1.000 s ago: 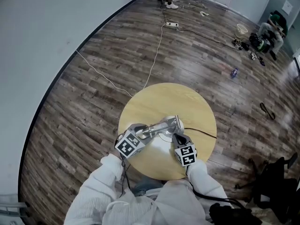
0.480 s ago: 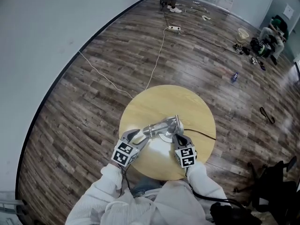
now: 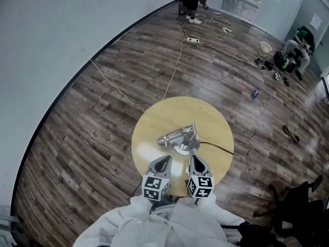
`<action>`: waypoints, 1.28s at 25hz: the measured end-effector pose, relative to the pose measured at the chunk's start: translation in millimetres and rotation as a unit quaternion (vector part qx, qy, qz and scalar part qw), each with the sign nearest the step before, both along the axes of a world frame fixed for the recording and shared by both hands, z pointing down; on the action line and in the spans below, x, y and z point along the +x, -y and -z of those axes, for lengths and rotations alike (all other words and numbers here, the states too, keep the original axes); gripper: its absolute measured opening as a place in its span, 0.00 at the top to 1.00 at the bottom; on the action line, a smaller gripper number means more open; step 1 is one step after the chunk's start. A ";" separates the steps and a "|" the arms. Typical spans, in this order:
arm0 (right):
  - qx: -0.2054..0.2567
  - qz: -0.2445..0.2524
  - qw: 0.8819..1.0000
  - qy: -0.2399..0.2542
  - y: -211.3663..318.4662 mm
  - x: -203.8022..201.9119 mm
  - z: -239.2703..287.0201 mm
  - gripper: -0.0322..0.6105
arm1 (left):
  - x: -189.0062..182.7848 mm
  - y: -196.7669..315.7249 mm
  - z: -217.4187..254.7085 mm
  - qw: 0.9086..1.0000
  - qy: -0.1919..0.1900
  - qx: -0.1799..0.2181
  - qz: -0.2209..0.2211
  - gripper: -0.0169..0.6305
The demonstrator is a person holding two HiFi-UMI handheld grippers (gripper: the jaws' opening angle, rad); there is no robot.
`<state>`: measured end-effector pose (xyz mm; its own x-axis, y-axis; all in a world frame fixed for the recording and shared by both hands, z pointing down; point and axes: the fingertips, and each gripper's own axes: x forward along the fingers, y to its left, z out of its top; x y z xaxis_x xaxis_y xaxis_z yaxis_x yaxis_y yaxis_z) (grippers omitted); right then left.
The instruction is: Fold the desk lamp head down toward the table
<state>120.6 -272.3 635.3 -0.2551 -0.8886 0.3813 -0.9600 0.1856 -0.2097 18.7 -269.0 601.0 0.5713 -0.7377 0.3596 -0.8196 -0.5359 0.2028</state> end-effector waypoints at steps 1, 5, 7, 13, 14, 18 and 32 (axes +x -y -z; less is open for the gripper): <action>0.002 0.005 1.000 -0.002 -5.1 -3.9 0.1 0.93 | 4.7 -4.3 -0.4 1.000 0.003 0.003 -0.009 0.97; 0.027 0.019 0.999 -0.015 -11.6 -6.3 15.2 0.93 | 10.7 -12.1 9.0 1.000 0.004 0.019 -0.014 0.97; 0.029 0.014 0.999 -0.008 -15.0 -4.2 20.5 0.93 | 11.2 -15.6 11.7 1.000 0.001 0.016 -0.010 0.97; 0.049 0.009 0.999 -0.011 -30.8 -5.1 46.4 0.93 | 5.2 -27.7 35.1 0.999 -0.029 0.022 -0.004 0.97; 0.055 0.002 0.998 -0.009 -35.3 -4.4 51.1 0.93 | 3.4 -30.7 40.6 0.999 -0.039 0.025 -0.003 0.97; 0.074 -0.017 0.997 0.002 -51.8 -3.3 67.4 0.93 | -2.5 -42.4 53.1 0.998 -0.041 0.041 0.002 0.97; 0.091 -0.001 0.995 0.033 -169.6 -11.5 90.1 0.93 | -14.8 -166.5 53.1 0.997 -0.014 0.043 0.063 0.97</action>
